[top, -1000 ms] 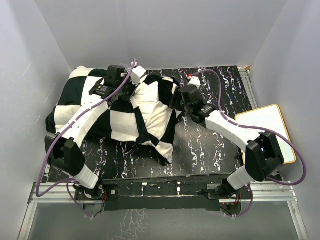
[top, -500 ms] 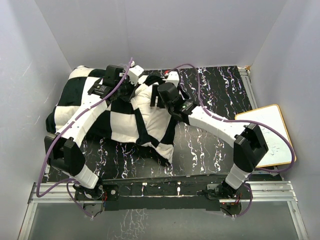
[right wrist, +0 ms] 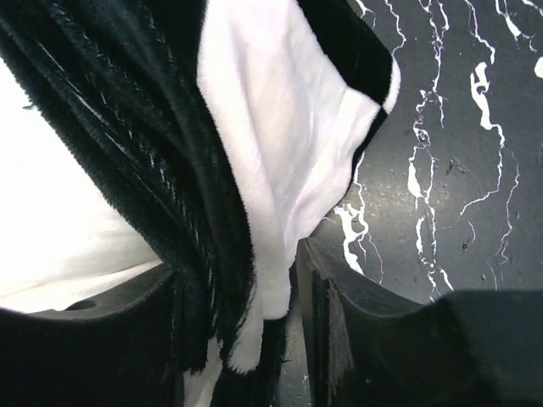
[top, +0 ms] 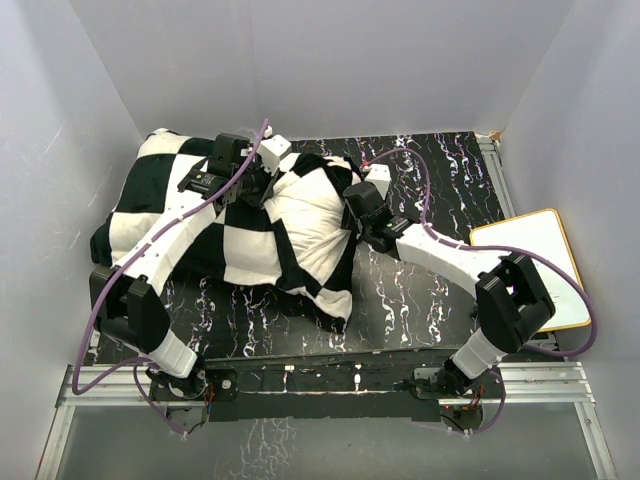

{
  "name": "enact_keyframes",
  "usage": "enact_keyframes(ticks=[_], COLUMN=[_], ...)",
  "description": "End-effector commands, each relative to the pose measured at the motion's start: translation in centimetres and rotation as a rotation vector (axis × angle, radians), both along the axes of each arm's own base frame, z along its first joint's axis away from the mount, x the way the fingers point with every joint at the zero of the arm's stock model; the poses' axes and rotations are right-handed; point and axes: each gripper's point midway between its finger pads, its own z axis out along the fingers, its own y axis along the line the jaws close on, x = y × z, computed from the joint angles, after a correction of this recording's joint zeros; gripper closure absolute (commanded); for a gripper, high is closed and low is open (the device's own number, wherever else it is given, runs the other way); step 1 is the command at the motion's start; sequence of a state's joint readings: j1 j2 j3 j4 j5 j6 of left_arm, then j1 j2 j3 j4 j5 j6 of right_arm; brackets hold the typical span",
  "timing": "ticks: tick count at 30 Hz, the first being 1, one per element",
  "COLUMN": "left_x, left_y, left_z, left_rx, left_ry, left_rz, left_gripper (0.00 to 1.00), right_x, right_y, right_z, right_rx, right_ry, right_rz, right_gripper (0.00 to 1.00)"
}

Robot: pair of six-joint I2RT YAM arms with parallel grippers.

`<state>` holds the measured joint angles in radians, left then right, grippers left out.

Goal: Remove the pillowcase from the pillow
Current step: Remove the pillow from the pillowcase.

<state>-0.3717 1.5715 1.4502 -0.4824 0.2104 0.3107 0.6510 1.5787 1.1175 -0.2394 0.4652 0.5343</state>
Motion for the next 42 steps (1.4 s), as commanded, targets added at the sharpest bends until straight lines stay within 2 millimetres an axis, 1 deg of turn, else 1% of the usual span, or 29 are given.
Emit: enact_keyframes(ticks=[1,2,3,4,5,6,7,8,9,10,12,14,16,17,19,21,22,23,25,26,28,30,31,33,37,40,42], left_x=[-3.8,-3.9,-4.0,-4.0,-4.0,-3.9,-3.6,-3.3,-3.0,-2.5,-1.5,-0.3,0.8,1.2,1.8,2.1,2.3,2.3,1.9,1.5,0.8,0.8,1.0,1.3,1.9,3.1,3.4], left_y=[1.9,1.8,1.7,1.5,1.3,1.1,0.8,0.4,0.0,-0.4,-1.4,-2.3,-2.8,-3.0,-3.2,-3.0,-2.9,-2.7,-2.8,-3.0,-3.6,-3.7,-3.7,-3.8,-4.0,-4.2,-4.6], left_z=[-3.3,-3.2,-3.1,-2.9,-2.4,-1.8,-0.9,0.3,1.6,3.1,6.9,11.2,15.5,17.4,20.8,24.2,25.8,26.7,27.5,27.3,26.1,25.5,25.4,25.6,26.0,27.0,28.3], left_rx=[0.069,0.066,0.06,0.051,0.041,0.03,0.016,-0.005,-0.026,-0.051,-0.109,-0.167,-0.214,-0.227,-0.238,-0.233,-0.228,-0.213,-0.179,-0.157,-0.1,-0.061,-0.048,-0.043,-0.017,-0.031,-0.063], left_ry=[0.161,0.161,0.163,0.159,0.151,0.14,0.123,0.101,0.078,0.049,-0.024,-0.118,-0.22,-0.268,-0.367,-0.49,-0.565,-0.617,-0.693,-0.712,-0.737,-0.769,-0.781,-0.812,-0.92,-0.965,-1.003], left_rz=[0.007,0.004,-0.001,-0.009,-0.018,-0.024,-0.032,-0.039,-0.049,-0.059,-0.073,-0.081,-0.082,-0.09,-0.116,-0.135,-0.142,-0.154,-0.207,-0.255,-0.349,-0.38,-0.38,-0.383,-0.403,-0.375,-0.373], left_gripper=[1.0,1.0,1.0,1.0,1.0,1.0,1.0,1.0,0.98,0.91,0.74,0.61,0.53,0.5,0.46,0.45,0.44,0.43,0.39,0.37,0.34,0.34,0.34,0.35,0.36,0.36,0.36], right_x=[0.5,0.9,1.4,2.1,3.0,4.0,5.0,6.2,7.4,8.5,10.5,11.6,11.4,11.1,9.0,6.6,5.5,4.7,3.2,2.4,0.9,-0.2,-1.6,-3.2,-5.0,-6.0,-6.5], right_y=[-3.1,-3.0,-2.8,-2.4,-2.0,-1.5,-1.0,-0.5,-0.2,0.1,0.8,2.0,3.8,5.0,6.7,7.6,8.0,8.2,8.8,9.0,9.7,10.7,10.6,10.7,10.9,10.9,10.8], right_z=[-1.8,-1.9,-1.7,-0.9,0.3,2.1,4.3,7.0,9.8,12.7,19.4,26.0,31.9,34.0,38.6,41.6,42.4,42.9,43.5,43.6,43.7,43.4,44.3,44.7,44.7,44.4,44.0], right_rx=[-0.055,-0.042,-0.023,0.0,0.025,0.054,0.084,0.116,0.141,0.163,0.218,0.259,0.289,0.309,0.359,0.408,0.428,0.441,0.475,0.489,0.511,0.513,0.511,0.51,0.505,0.491,0.477], right_ry=[0.037,0.037,0.027,0.003,-0.031,-0.077,-0.131,-0.196,-0.263,-0.328,-0.468,-0.603,-0.735,-0.781,-0.893,-0.981,-0.999,-1.007,-1.008,-1.007,-1.007,-0.994,-1.011,-1.013,-1.002,-0.979,-0.967], right_rz=[-0.083,-0.084,-0.08,-0.071,-0.057,-0.041,-0.013,0.008,0.025,0.047,0.105,0.182,0.299,0.37,0.513,0.619,0.673,0.709,0.779,0.812,0.88,0.938,0.967,1.018,1.089,1.127,1.137], right_gripper=[0.59,0.66,0.76,0.84,0.91,0.92,0.92,0.92,0.92,0.92,0.92,0.92,0.92,0.92,0.92,0.92,0.92,0.92,0.92,0.92,0.92,0.92,0.92,0.92,0.92,0.92,0.92])
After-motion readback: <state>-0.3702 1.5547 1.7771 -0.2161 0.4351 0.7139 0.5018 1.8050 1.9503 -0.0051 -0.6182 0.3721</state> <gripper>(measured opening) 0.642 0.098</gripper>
